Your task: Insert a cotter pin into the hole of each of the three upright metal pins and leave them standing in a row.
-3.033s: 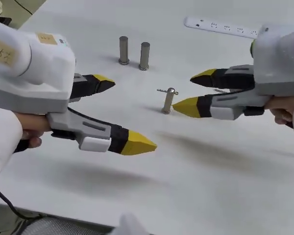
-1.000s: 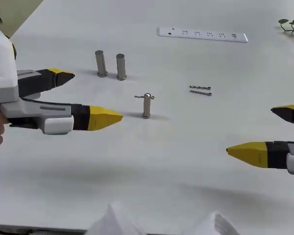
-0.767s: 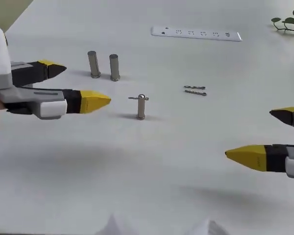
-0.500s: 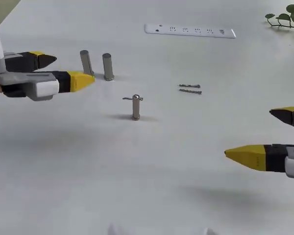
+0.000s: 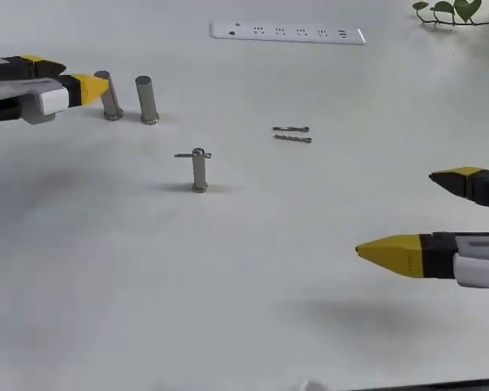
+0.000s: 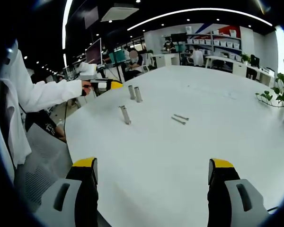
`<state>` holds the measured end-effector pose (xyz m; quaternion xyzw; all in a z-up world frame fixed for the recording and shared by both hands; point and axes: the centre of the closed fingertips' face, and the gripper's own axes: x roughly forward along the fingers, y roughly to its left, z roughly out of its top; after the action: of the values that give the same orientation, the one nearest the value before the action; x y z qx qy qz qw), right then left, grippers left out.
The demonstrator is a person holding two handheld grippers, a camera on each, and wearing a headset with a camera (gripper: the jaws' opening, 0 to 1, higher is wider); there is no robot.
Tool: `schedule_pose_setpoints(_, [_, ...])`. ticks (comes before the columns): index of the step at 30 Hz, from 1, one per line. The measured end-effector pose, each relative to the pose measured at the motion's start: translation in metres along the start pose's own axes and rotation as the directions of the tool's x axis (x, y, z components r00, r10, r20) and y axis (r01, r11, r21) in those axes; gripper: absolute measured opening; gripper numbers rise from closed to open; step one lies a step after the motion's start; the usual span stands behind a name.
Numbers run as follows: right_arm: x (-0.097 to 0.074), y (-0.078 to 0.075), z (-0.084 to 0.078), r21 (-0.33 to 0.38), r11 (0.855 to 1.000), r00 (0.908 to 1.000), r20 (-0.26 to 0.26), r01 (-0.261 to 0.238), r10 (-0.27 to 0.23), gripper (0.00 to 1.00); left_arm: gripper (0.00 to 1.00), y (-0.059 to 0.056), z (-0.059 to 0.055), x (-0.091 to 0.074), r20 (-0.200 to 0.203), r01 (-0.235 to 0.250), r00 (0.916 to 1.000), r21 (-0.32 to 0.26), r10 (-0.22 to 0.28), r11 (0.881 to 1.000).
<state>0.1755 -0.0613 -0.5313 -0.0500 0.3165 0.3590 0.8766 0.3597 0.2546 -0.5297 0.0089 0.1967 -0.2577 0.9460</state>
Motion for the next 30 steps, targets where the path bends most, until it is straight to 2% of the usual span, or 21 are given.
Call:
schedule_pose_setpoints(4, [0.0,-0.002,0.0,0.006,1.0,1.0,-0.001,0.006,-0.006,0.96,0.32,0.006,-0.006,0.01,-0.013,-0.01,0.9999,-0.008,0.01,1.0])
schedule_pose_setpoints(8, [0.001,-0.004,-0.003,0.013,1.0,0.9999,-0.008,0.013,-0.013,0.95,0.2,0.009,-0.015,0.019,-0.036,-0.02,0.9991,0.012,0.021,1.0])
schedule_pose_setpoints(12, [0.002,-0.005,-0.004,0.021,1.0,0.9998,-0.011,0.016,-0.016,0.95,0.21,0.008,-0.021,0.03,-0.053,-0.012,0.9985,0.018,0.013,1.0])
schedule_pose_setpoints(23, [0.004,-0.01,-0.007,0.038,0.999,0.9997,-0.015,0.021,-0.02,0.95,0.14,0.011,-0.021,0.05,-0.042,-0.031,0.9986,0.027,0.032,0.999])
schedule_pose_setpoints(26, [0.005,-0.013,-0.007,0.041,0.999,0.9997,-0.015,0.022,-0.022,0.95,0.16,0.014,-0.023,0.053,-0.056,-0.043,0.9974,0.04,0.045,0.998])
schedule_pose_setpoints(30, [0.004,-0.018,-0.01,0.048,0.999,0.9996,-0.016,0.025,-0.024,0.95,0.13,0.011,-0.023,0.052,-0.057,-0.044,0.9973,0.053,0.047,0.998])
